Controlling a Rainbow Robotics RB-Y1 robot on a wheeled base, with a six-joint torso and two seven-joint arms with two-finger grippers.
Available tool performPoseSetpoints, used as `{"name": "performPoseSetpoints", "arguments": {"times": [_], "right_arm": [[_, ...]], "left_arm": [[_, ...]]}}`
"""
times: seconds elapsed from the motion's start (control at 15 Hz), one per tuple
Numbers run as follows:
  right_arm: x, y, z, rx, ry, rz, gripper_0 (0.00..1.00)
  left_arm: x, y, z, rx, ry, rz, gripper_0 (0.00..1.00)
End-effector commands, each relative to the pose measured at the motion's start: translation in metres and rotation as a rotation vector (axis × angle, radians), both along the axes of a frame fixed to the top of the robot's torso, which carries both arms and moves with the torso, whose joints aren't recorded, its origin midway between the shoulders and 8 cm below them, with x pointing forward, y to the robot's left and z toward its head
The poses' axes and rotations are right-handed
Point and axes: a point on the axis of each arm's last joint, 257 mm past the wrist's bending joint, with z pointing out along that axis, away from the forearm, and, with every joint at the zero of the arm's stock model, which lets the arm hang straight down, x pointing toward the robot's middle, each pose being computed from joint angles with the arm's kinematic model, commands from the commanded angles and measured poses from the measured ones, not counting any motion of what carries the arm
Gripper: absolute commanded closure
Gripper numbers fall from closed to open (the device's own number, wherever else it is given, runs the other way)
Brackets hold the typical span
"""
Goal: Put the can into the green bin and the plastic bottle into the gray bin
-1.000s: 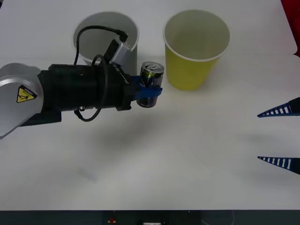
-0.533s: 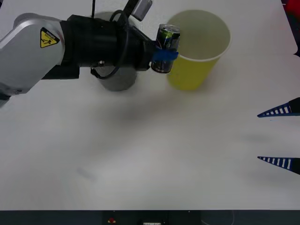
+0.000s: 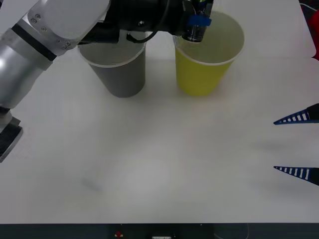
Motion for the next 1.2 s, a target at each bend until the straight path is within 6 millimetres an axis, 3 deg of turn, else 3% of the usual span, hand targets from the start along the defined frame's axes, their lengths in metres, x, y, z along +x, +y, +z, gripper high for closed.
{"name": "performPoseSetpoints", "arguments": {"times": [0.07,0.67,0.73,0.8,0.87,1.2], "right_arm": [[0.000,0.000,0.000,0.000,0.000,0.000,0.00],[0.000,0.000,0.000,0.000,0.000,0.000,0.00],[0.000,0.000,0.000,0.000,0.000,0.000,0.00],[0.000,0.000,0.000,0.000,0.000,0.000,0.00],[0.000,0.000,0.000,0.000,0.000,0.000,0.00],[0.000,0.000,0.000,0.000,0.000,0.000,0.00]], "left_arm": [[0.010,-0.011,-0.001,0.028,0.000,0.008,1.00],[0.020,-0.019,-0.019,0.121,-0.067,0.016,1.00],[0.021,-0.018,-0.020,0.129,-0.074,0.017,0.75],[0.022,-0.017,-0.020,0.140,-0.091,0.015,0.22],[0.023,-0.017,-0.020,0.148,-0.104,0.012,0.02],[0.024,-0.016,-0.021,0.185,-0.156,-0.004,0.00]]}}
